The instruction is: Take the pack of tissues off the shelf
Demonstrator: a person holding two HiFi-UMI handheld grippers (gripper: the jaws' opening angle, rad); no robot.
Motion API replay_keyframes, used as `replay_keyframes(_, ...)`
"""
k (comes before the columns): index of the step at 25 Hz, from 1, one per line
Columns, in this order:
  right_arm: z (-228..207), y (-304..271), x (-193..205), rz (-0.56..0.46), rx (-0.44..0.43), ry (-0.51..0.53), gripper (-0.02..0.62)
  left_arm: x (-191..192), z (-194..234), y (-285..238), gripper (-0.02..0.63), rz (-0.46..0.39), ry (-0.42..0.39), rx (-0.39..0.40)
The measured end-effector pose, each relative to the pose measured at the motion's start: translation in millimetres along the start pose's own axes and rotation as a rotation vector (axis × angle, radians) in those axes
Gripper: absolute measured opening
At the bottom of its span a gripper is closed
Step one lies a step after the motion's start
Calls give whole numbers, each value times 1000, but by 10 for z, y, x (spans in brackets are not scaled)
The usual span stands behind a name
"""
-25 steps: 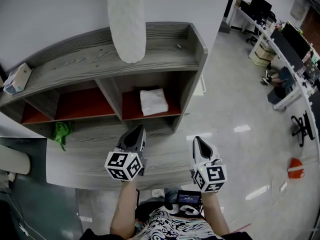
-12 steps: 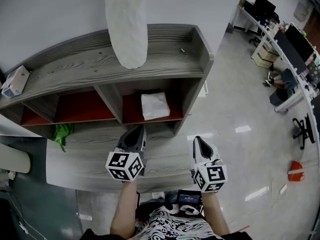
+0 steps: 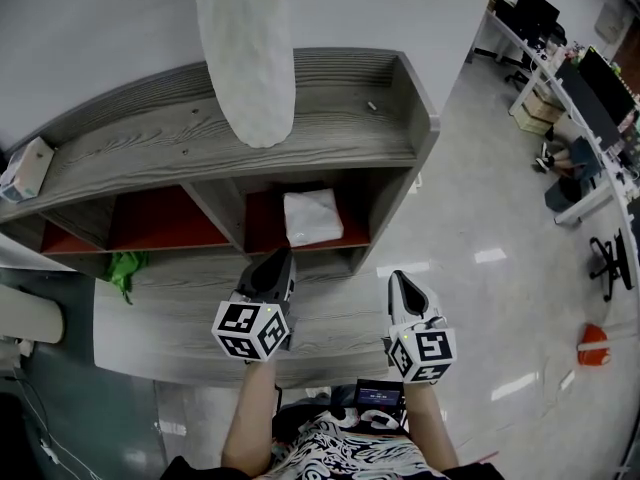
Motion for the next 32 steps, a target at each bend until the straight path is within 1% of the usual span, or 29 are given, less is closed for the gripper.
replay_keyframes(4, -73, -75, 7, 7, 0, -11, 5, -35, -18, -71, 13, 1, 12, 9)
replay_keyframes(5, -92, -100, 2, 7, -1, -12, 5, -49, -36, -94, 23, 0, 18, 17)
replay_keyframes(6, -109, -127, -3, 8, -3, -13, 5, -63, -54, -119, 77, 0, 23, 26)
replay_keyframes(7, -126, -154, -9, 8, -4, -14, 5, -75, -69, -143, 117, 2, 26, 30)
replay_keyframes(10, -174, -222, -26, 9, -7, -17, 5, -108, -92, -206, 153, 2, 28, 27)
replay_keyframes(12, -197, -278, -30, 9, -10, -21, 5, -140, -77, -247, 167, 2, 53, 32)
replay_keyframes(14, -223, -375, -37, 15, -11, -24, 5, -190, -28, -321, 167, 4, 78, 40)
replay_keyframes(17, -297, -561, -58, 29, -2, -31, 5, -275, 58, -505, 167, 13, 88, 47)
replay_keyframes(19, -339, -628, -55, 34, 1, -37, 5, -304, 75, -572, 166, 21, 80, 43)
replay_keyframes(21, -367, -652, -49, 36, 2, -41, 5, -298, 69, -591, 166, 36, 54, 25)
replay_keyframes(22, -378, -660, -47, 36, 2, -42, 5, -291, 69, -595, 158, 42, 41, 13)
replay_keyframes(24, -392, -678, -41, 38, 0, -45, 5, -278, 76, -598, 115, 51, 26, -3)
replay_keyframes(28, -399, -715, -13, 45, -7, -49, 5, -271, 91, -607, 64, 62, 29, 13)
replay_keyframes(32, -389, -725, 8, 50, -14, -51, 5, -271, 105, -604, 44, 69, 42, 28)
Point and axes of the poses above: the fingertips, and each gripper's own axes: y backward along the fingers, z to its left, x out of its underside, the point moved 5 cm from there along y, backward along the fingers, and after that the axes turned 14 degrees about -x, right-handed, at the moved point
